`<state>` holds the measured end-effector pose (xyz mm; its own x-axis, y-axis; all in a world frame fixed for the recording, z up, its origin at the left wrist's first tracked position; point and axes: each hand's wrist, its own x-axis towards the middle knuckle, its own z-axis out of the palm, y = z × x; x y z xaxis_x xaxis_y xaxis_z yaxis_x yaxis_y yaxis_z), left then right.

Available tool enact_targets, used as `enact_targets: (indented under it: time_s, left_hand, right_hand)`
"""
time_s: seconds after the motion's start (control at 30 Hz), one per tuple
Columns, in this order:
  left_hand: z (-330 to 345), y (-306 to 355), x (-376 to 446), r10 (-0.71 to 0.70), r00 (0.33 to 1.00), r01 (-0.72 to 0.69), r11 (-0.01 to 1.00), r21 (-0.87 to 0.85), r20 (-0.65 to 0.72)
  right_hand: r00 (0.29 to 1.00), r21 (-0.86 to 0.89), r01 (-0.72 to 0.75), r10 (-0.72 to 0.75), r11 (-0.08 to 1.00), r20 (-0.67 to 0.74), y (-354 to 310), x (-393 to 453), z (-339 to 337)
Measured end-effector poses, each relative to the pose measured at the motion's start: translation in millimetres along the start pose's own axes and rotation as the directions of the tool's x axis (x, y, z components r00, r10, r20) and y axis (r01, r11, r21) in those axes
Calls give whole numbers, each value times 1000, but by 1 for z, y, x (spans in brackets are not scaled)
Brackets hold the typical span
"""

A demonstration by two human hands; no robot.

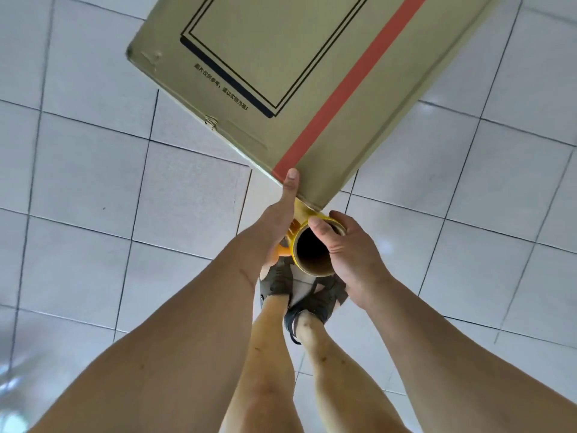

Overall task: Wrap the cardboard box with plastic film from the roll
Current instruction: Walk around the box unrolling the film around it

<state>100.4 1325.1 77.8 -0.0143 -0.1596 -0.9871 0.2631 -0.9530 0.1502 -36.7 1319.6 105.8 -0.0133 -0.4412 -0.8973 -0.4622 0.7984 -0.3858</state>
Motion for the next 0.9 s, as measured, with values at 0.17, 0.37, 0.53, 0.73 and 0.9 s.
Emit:
enact_targets:
  time_s: [0.17, 0.37, 0.53, 0.73, 0.9]
  left_hand:
    - [16, -11, 5, 17, 1000, -16, 999, -36, 27]
    - [29, -17, 11, 60, 998, -63, 986, -153, -23]
    - [49, -20, 15, 13, 999, -29, 931, -363, -46]
    - [75, -20, 14, -20, 988, -77, 786, -614, -150]
    - [96, -13, 12, -17, 990, -98, 621, -777, -138]
  right_hand:
    - [1000, -4, -2, 2, 1000, 10, -7, 6, -9]
    - [996, -96, 37, -29, 995, 84, -10, 11, -25]
    - [989, -168, 102, -83, 980, 120, -24, 27, -49]
    - [973, -265, 155, -100, 952, 208, -20, 39, -70]
    - [940, -360, 265, -156, 895, 303, -36, 50, -86]
